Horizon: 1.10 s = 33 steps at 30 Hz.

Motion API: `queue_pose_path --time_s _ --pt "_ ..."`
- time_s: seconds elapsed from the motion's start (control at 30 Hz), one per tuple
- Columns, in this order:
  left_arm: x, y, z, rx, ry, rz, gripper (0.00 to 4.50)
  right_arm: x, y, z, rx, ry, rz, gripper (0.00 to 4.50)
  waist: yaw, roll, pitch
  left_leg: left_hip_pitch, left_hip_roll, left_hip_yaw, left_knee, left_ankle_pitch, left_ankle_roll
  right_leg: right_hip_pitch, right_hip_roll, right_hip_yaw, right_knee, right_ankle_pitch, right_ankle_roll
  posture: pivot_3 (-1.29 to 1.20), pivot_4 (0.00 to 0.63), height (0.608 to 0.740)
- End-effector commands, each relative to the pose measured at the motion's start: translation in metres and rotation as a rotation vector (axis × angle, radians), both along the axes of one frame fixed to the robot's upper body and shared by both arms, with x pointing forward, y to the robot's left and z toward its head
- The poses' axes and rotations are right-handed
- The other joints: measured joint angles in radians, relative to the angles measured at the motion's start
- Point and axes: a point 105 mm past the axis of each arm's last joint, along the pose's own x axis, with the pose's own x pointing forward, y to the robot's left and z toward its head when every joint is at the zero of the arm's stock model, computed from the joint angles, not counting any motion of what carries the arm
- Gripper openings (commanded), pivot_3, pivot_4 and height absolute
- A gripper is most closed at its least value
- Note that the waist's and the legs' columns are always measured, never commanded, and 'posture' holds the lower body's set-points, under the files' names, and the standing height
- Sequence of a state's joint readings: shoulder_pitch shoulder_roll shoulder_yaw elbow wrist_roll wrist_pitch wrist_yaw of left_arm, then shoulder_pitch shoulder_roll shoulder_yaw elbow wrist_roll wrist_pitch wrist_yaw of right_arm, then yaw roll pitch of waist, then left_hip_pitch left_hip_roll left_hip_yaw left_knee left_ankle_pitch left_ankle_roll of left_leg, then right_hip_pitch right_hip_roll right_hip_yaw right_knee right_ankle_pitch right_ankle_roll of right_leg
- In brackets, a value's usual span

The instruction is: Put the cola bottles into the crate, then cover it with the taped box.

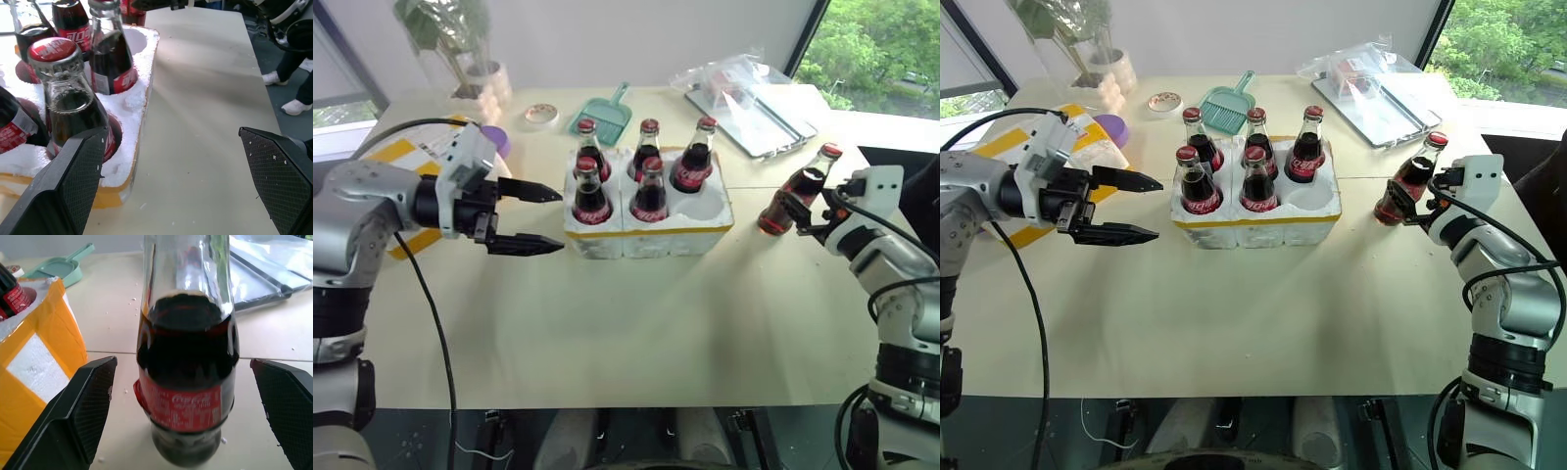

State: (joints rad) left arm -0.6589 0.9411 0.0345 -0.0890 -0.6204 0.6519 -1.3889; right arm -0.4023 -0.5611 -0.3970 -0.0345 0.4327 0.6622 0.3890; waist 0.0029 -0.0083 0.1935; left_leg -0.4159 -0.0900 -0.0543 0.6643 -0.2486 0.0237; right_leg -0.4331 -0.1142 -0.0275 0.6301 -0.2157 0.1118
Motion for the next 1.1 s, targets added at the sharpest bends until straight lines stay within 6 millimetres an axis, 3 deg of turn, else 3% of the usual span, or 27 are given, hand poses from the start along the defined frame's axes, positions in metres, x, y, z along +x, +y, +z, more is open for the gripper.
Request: queue_pose_path --time_s 0.03,0.13,0.2,0.3,0.47,0.5,0.6,0.7,0.87,1.1 --pt "-0.006 0.004 0.012 -0.003 -0.044 0.012 4.5 0.009 -0.001 0.009 0.019 -0.051 0.006 4.45 -0.001 0.0 0.0 0.0 0.0 0.0 0.0 0.0 0.0 0.0 0.0 0.0 0.0 0.0 0.0 0.0 0.15 0.738" --pt "-0.007 0.005 0.014 -0.005 -0.044 0.017 4.5 0.015 0.0 0.006 0.03 -0.057 0.021 4.45 0.0 0.0 0.0 0.0 0.0 0.0 0.0 0.0 0.0 0.0 0.0 0.0 0.0 0.0 0.0 0.0 0.15 0.738" --pt "-0.007 0.004 0.014 -0.006 -0.044 0.018 4.5 0.016 -0.001 0.007 0.045 -0.07 0.023 3.95 0.001 0.0 0.0 0.0 0.0 0.0 0.0 0.0 0.0 0.0 0.0 0.0 0.0 0.0 0.0 0.0 0.15 0.738" --pt "-0.008 0.003 0.015 -0.009 -0.043 0.019 4.5 0.014 -0.001 0.019 0.043 -0.105 0.027 2.68 0.0 0.0 0.0 0.0 0.0 0.0 0.0 0.0 0.0 0.0 0.0 0.0 0.0 0.0 0.0 0.0 0.15 0.738" --pt "-0.007 0.003 0.014 -0.013 -0.041 0.02 4.5 0.011 -0.005 0.057 0.131 -0.238 0.025 2.65 -0.008 0.003 0.002 0.0 0.0 0.0 0.0 0.0 0.0 0.0 0.0 0.0 0.0 0.0 0.0 0.0 0.15 0.738" --pt "-0.007 0.002 0.014 -0.014 -0.04 0.02 4.5 0.009 -0.001 0.075 0.179 -0.293 0.053 2.65 -0.011 0.003 0.002 0.0 0.0 0.0 0.0 0.0 0.0 0.0 0.0 0.0 0.0 0.0 0.0 0.0 0.15 0.738" --pt "-0.007 0.003 0.015 -0.017 -0.04 0.021 4.5 -0.001 0.021 0.118 0.299 -0.412 0.191 2.65 -0.019 0.008 0.005 -0.001 0.0 0.0 0.0 0.0 0.0 -0.001 0.0 0.0 0.0 0.0 0.0 0.0 0.15 0.738" --pt "-0.006 0.003 0.015 -0.019 -0.043 0.025 4.5 -0.01 0.054 0.134 0.37 -0.424 0.354 2.65 -0.021 0.008 0.005 -0.001 0.001 0.0 -0.003 0.0 0.0 -0.003 0.0 0.001 0.001 0.0 0.0 0.0 0.15 0.738" --pt "-0.005 0.004 0.014 -0.021 -0.047 0.033 4.5 -0.02 0.101 0.114 0.299 -0.318 0.522 2.65 -0.015 0.008 0.005 -0.001 0.001 0.0 -0.003 0.0 0.0 -0.003 0.001 0.001 0.0 0.0 -0.001 0.0 0.15 0.738" --pt "-0.006 0.007 0.014 -0.023 -0.055 0.051 4.5 -0.017 0.12 0.085 0.194 -0.221 0.559 2.65 -0.012 0.008 0.005 -0.003 -0.002 0.0 0.0 0.0 0.0 -0.002 -0.001 0.001 0.0 0.0 0.0 0.0 0.15 0.738"
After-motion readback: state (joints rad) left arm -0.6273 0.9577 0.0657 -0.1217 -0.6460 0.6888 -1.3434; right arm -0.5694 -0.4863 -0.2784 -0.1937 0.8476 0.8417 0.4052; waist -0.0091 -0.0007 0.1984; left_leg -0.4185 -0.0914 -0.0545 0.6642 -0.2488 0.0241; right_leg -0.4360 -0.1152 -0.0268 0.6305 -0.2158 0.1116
